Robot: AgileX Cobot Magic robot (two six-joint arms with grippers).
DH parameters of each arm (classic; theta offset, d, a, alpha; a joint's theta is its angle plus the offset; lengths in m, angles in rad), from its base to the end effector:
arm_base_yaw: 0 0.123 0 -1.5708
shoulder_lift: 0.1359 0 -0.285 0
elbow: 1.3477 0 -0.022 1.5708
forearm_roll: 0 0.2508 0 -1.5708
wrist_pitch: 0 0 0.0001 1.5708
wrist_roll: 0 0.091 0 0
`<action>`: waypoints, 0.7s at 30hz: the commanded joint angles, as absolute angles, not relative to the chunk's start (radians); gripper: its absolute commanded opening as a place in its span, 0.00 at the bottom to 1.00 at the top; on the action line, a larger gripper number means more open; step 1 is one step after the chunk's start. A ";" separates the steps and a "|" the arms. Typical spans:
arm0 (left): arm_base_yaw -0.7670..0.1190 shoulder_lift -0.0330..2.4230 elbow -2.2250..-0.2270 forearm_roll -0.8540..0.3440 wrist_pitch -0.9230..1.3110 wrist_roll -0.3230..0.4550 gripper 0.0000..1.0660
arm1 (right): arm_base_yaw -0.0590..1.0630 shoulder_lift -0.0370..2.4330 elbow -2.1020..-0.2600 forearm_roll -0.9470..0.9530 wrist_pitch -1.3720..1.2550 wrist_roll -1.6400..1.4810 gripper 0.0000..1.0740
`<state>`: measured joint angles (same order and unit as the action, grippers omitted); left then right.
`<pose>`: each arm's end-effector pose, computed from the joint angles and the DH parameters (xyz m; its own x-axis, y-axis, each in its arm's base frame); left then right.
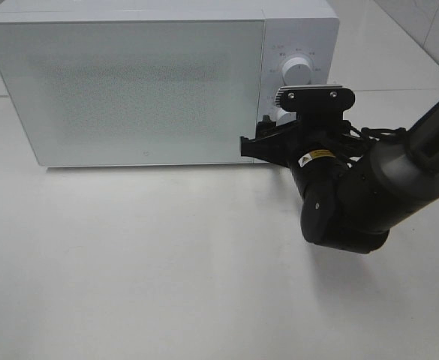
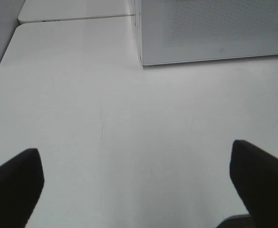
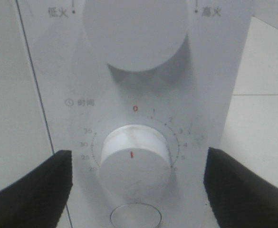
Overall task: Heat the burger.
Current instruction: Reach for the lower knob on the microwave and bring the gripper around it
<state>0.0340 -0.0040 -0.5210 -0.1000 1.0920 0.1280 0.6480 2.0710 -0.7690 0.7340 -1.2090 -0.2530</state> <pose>-0.0092 -0.0084 0.2808 -0.4543 0.0660 -0.8884 0.0822 0.9961 0.0320 0.3117 0.1645 0.1166 -0.0902 -0.0135 -0.9958 0.0308 0.9994 -0.0163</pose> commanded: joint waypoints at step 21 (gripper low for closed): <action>0.034 -0.022 -0.519 -0.107 1.075 0.128 0.94 | 0.639 2.103 -0.824 0.746 -1.369 -0.246 0.70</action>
<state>0.0340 -0.0060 -0.5210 -0.1000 1.0920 0.1280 0.6390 2.1060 -0.8080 0.7410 -1.2010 -0.2380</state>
